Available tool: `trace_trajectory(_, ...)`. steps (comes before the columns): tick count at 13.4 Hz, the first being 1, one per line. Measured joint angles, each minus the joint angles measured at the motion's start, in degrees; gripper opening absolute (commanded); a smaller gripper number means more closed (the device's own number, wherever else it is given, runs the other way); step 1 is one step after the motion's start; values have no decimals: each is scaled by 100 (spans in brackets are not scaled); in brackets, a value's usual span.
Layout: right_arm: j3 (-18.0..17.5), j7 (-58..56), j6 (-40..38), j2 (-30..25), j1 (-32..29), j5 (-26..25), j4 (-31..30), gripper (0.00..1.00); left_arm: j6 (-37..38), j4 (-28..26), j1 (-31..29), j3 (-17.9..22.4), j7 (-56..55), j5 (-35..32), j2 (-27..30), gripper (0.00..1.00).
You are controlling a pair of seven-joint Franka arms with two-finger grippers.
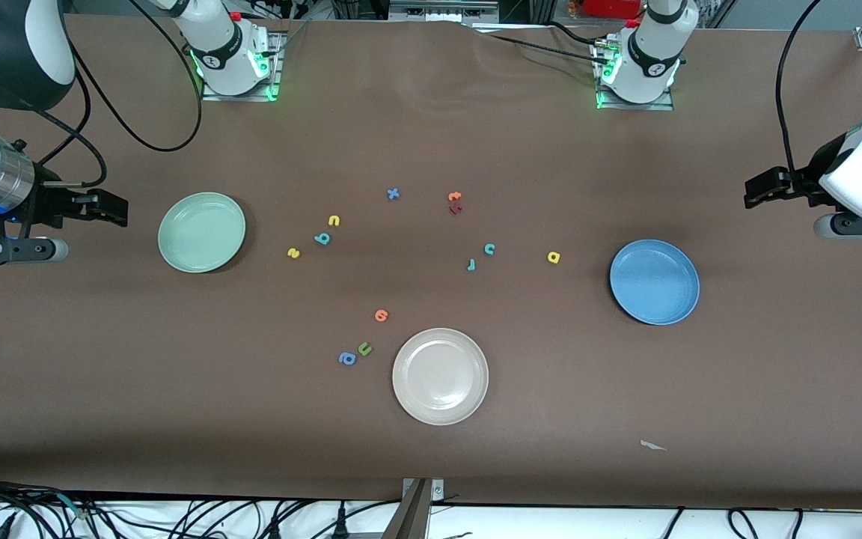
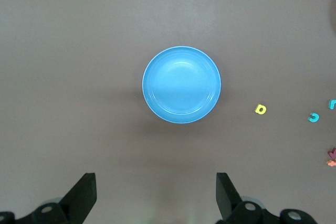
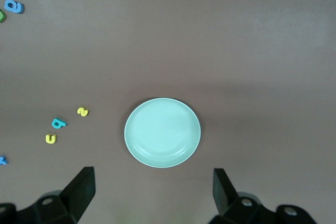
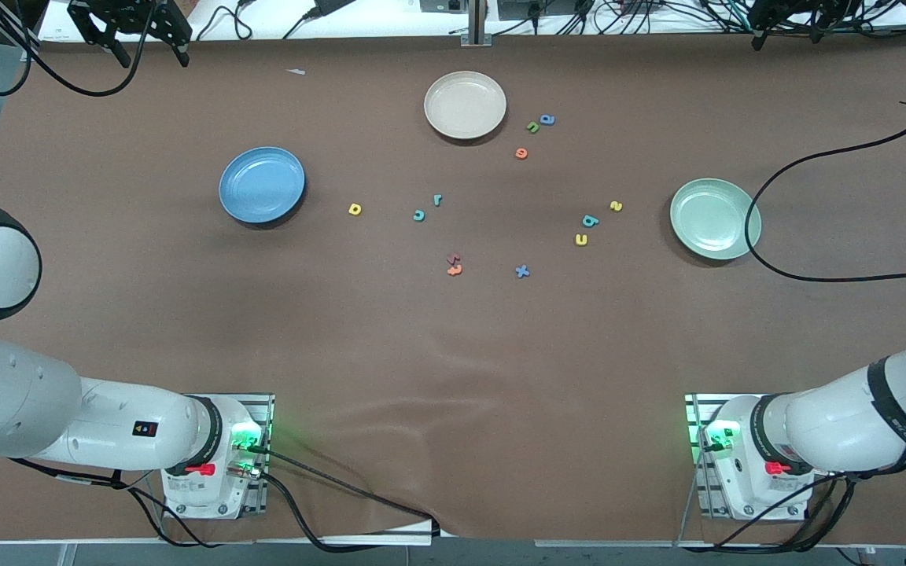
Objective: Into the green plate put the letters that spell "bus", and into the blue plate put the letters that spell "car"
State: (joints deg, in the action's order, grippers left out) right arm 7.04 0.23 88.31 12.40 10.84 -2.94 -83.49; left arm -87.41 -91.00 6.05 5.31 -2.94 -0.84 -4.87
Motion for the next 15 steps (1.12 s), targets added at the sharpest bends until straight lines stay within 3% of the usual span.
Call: trace_trajectory(15,-2,1,-7,0,1,127,-1,99,0,0,5,-1,0,0,-49,100)
